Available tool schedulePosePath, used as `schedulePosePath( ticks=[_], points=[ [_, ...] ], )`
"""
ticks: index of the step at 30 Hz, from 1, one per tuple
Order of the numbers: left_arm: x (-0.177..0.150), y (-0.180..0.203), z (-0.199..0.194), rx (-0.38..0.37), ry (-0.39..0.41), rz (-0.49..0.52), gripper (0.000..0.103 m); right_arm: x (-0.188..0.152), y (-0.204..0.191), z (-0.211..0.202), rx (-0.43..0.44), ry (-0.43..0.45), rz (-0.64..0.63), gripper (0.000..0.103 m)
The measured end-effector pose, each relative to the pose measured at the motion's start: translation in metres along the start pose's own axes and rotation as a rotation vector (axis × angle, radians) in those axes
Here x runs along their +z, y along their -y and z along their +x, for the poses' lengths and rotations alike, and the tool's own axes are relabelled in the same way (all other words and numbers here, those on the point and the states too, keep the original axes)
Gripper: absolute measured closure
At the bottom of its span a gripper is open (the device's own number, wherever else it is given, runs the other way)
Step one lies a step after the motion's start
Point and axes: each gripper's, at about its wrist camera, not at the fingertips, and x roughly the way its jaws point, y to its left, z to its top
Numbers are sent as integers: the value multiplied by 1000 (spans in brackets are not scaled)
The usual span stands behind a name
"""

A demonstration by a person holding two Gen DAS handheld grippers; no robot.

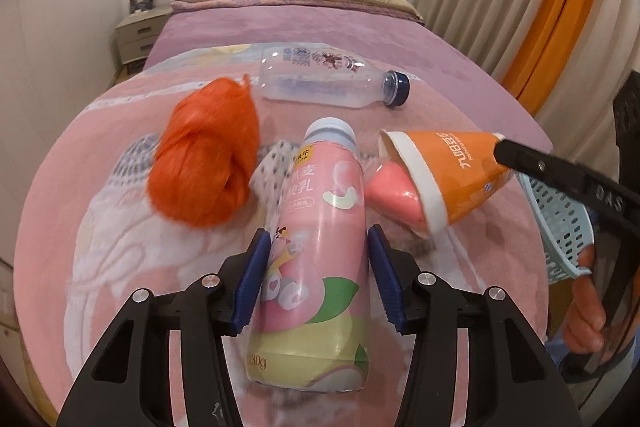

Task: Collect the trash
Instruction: 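Grasp the pink yogurt bottle with the left tool while the right tool grasps the orange soy-milk cup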

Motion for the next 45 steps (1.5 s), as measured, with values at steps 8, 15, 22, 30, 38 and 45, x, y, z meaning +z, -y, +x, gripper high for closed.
schedulePosePath(
  ticks=[8,15,22,30,38,45],
  points=[
    [-32,-10,-23,5,17,-42,54,-49,-47,-37,115,-14,-139,46],
    [-43,-21,-27,9,19,-57,54,-38,-46,-41,58,24,-164,42],
    [-49,-26,-21,1,12,-68,54,-29,-39,8,54,-106,-225,28],
    [-46,-25,-8,-5,-1,-70,53,-35,-32,38,138,-185,-220,26],
    [-46,-27,0,-19,-18,-88,52,-45,-40,30,156,-238,-235,42],
    [-46,-26,-5,-23,-8,-106,54,-33,-59,-3,-3,-257,-300,43]
  ],
)
